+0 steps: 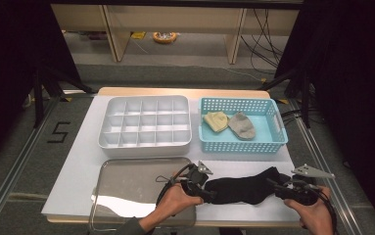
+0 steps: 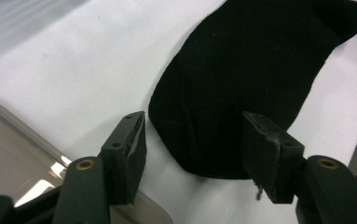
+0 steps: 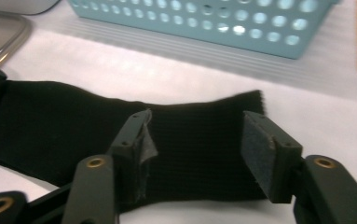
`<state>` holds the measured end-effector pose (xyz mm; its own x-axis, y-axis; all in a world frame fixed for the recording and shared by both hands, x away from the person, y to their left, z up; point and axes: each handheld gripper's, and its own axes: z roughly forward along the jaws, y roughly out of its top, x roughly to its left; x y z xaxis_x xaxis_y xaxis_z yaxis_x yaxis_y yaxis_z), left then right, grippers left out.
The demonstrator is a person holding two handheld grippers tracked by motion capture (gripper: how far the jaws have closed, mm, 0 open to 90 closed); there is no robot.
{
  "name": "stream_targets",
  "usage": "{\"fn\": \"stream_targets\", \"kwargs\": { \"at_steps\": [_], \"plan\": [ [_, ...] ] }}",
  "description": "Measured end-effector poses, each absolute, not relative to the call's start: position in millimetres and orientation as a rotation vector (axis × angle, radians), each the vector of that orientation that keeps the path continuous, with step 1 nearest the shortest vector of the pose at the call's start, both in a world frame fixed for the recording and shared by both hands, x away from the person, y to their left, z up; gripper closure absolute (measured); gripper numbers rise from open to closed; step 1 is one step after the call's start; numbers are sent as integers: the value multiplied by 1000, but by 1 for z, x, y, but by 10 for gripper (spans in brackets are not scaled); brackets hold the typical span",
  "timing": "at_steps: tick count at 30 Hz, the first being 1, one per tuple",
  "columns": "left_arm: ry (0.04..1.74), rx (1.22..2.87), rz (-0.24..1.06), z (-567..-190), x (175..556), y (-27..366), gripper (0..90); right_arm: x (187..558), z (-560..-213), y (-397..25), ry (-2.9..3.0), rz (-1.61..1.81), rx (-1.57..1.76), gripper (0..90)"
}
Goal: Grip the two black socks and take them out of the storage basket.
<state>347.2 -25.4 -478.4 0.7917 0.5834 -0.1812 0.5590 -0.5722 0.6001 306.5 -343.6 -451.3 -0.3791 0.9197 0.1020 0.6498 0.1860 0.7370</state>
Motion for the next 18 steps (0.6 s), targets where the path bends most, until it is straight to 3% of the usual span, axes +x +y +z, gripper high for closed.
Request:
{"fn": "stream_targets", "kwargs": {
  "at_steps": [4, 18],
  "plan": [
    [823, 2319, 83, -480, 345, -27, 456, 308, -455, -334, 2123, 1021, 1456, 413],
    [786, 2276, 90, -483, 345, -28, 699, 306, -464, -315, 2176, 994, 1513, 372]
  ]
}}
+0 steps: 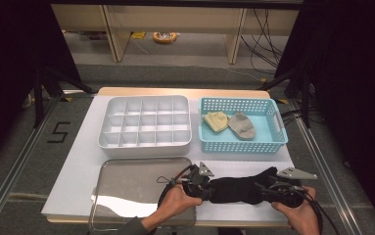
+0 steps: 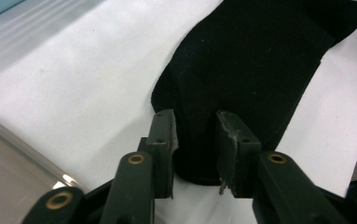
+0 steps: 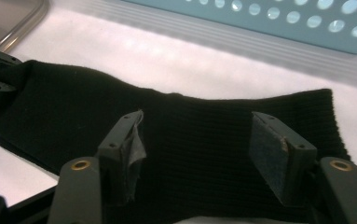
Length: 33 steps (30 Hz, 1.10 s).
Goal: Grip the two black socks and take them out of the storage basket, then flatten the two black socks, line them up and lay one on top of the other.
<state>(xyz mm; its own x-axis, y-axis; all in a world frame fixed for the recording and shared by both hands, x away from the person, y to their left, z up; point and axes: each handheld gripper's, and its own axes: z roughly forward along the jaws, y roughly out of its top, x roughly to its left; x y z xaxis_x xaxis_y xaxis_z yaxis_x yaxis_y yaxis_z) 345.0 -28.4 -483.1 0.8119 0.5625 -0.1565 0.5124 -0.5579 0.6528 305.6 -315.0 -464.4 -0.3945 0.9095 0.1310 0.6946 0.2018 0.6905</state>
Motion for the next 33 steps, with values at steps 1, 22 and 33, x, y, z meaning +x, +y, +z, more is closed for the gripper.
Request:
{"fn": "stream_targets", "kwargs": {
  "at_steps": [1, 22, 33],
  "plan": [
    [764, 2300, 82, -482, 346, -27, 718, 307, -468, -316, 2184, 1001, 1469, 368],
    [717, 2295, 83, -472, 345, -22, 806, 305, -466, -312, 2202, 1007, 1447, 370],
    [686, 2334, 107, -458, 342, -10, 808, 300, -462, -304, 2206, 1022, 1457, 372]
  ]
}}
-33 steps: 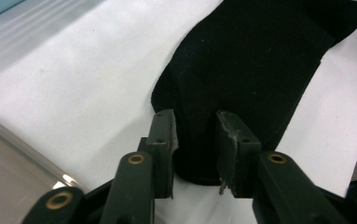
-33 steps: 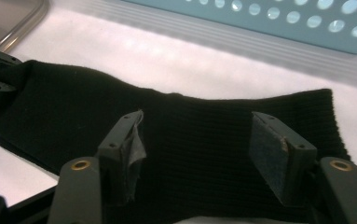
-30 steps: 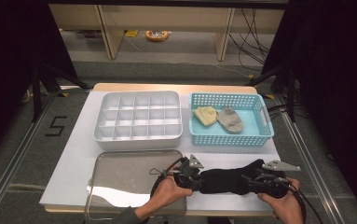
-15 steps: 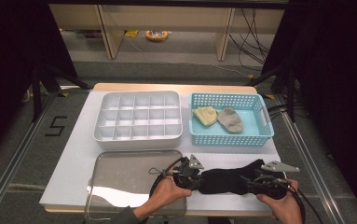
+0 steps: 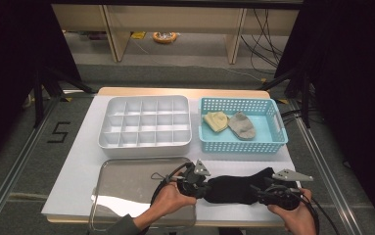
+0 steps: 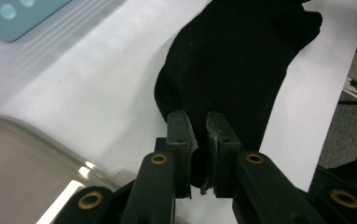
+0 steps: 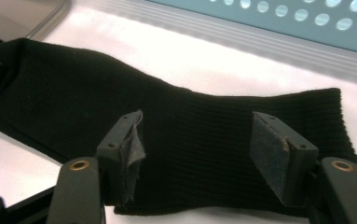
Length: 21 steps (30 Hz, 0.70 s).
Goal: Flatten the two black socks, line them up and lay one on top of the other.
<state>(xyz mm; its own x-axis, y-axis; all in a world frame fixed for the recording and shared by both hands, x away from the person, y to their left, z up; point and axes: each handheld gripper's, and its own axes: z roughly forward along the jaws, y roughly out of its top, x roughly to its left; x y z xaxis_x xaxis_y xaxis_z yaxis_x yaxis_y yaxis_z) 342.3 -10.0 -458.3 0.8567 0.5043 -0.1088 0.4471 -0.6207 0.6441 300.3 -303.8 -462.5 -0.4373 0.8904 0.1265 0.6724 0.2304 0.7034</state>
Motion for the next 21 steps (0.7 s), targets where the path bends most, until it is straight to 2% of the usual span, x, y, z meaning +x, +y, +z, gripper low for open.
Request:
{"fn": "stream_targets", "kwargs": {
  "at_steps": [21],
  "plan": [
    [691, 2330, 115, -446, 342, 6, 805, 299, -462, -294, 2247, 1046, 1370, 378]
  ]
}}
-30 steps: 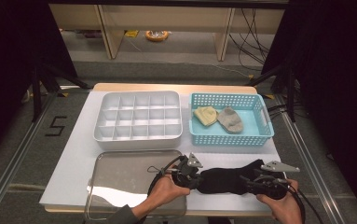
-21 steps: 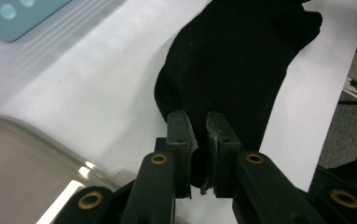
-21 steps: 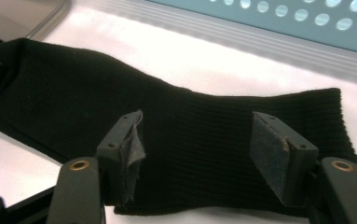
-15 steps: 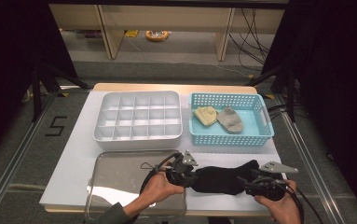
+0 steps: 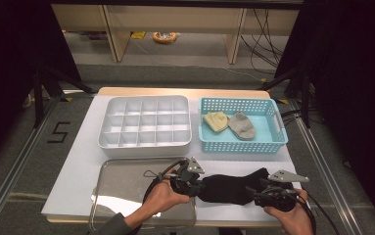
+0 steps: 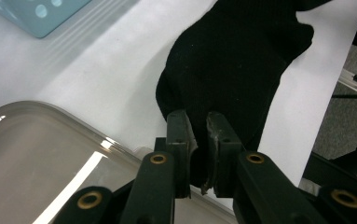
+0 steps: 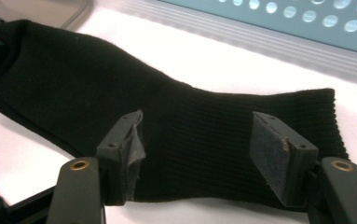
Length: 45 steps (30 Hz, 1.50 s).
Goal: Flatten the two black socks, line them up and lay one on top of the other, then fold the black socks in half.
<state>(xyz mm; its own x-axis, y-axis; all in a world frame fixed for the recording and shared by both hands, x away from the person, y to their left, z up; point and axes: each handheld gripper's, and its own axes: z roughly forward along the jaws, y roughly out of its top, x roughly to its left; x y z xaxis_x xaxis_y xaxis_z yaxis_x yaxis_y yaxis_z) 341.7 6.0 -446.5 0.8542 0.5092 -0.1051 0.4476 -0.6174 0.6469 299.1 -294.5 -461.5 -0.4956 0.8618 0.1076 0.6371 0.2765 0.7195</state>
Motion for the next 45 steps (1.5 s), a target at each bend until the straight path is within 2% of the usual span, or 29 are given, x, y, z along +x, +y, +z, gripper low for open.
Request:
{"fn": "stream_targets", "kwargs": {
  "at_steps": [4, 13, 14, 17, 34, 45],
  "plan": [
    [690, 2334, 119, -445, 341, 8, 805, 297, -461, -290, 2248, 1062, 1427, 400],
    [692, 2338, 125, -443, 341, 10, 804, 295, -461, -286, 2285, 1074, 1356, 545],
    [709, 2324, 124, -442, 340, 10, 804, 295, -461, -285, 2279, 1076, 1350, 593],
    [683, 2355, 133, -439, 341, 12, 804, 296, -461, -284, 2304, 1069, 1289, 647],
    [678, 2371, 134, -421, 340, 24, 806, 294, -458, -261, 2375, 1112, 1286, 776],
    [708, 2367, 120, -407, 342, 37, 806, 297, -459, -234, 2455, 1115, 1261, 823]
  ]
}}
